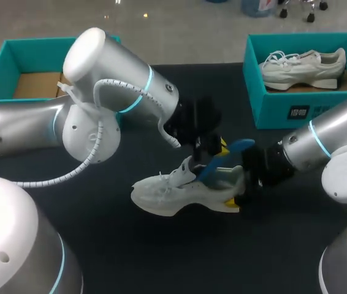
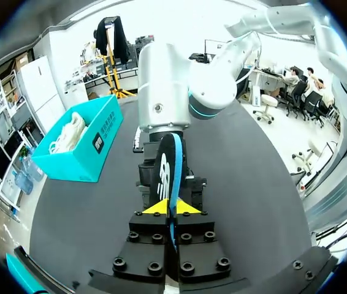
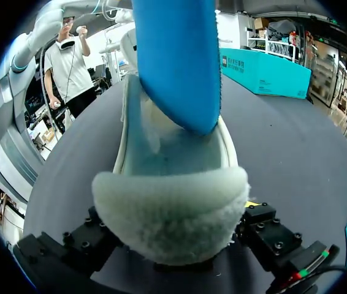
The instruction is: Take the shoe out of the shoebox, open the shoe tongue, remove and reinsert the insole, then place the shoe into the shoebox
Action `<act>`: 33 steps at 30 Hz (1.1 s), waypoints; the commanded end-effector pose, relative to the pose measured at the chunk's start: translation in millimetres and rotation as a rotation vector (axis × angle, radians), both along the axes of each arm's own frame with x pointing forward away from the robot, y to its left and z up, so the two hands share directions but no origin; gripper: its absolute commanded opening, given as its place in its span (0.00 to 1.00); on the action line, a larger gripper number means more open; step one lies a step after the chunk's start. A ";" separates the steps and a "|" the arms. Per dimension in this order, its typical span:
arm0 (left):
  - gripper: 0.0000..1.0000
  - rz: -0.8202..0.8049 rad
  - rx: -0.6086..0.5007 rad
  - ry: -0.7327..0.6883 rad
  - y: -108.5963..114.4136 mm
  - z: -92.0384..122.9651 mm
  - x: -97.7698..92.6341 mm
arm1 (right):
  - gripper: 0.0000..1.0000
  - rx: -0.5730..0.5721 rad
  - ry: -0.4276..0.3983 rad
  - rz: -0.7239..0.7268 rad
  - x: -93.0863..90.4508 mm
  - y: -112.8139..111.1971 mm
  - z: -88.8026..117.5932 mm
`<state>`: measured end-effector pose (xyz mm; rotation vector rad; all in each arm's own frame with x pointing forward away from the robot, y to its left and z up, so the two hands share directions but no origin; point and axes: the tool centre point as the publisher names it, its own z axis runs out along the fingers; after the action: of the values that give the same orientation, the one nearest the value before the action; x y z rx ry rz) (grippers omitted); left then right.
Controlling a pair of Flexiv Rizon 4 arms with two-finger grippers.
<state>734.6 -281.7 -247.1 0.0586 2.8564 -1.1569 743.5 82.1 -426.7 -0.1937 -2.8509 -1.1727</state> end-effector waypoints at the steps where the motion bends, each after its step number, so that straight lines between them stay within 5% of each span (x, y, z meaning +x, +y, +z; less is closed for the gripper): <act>1: 0.00 -0.019 -0.047 0.006 7.2 12.6 -5.1 | 0.00 -0.002 0.000 -0.001 -0.9 1.8 -4.8; 10: 0.00 -0.112 -0.163 -0.004 -0.2 61.6 -10.4 | 0.00 -0.002 0.000 -0.001 -0.9 1.8 -4.8; 18: 0.00 -0.202 -0.149 0.003 -5.4 88.6 -19.2 | 0.00 -0.002 0.000 -0.001 -0.9 1.8 -4.8; 33: 0.00 -0.207 -0.134 0.001 -6.0 89.4 -20.7 | 0.00 -0.002 0.000 -0.001 -0.9 1.8 -4.8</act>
<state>713.9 -287.4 -157.2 0.3553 2.8189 -1.3809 743.5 82.1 -426.7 -0.1936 -2.8509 -1.1727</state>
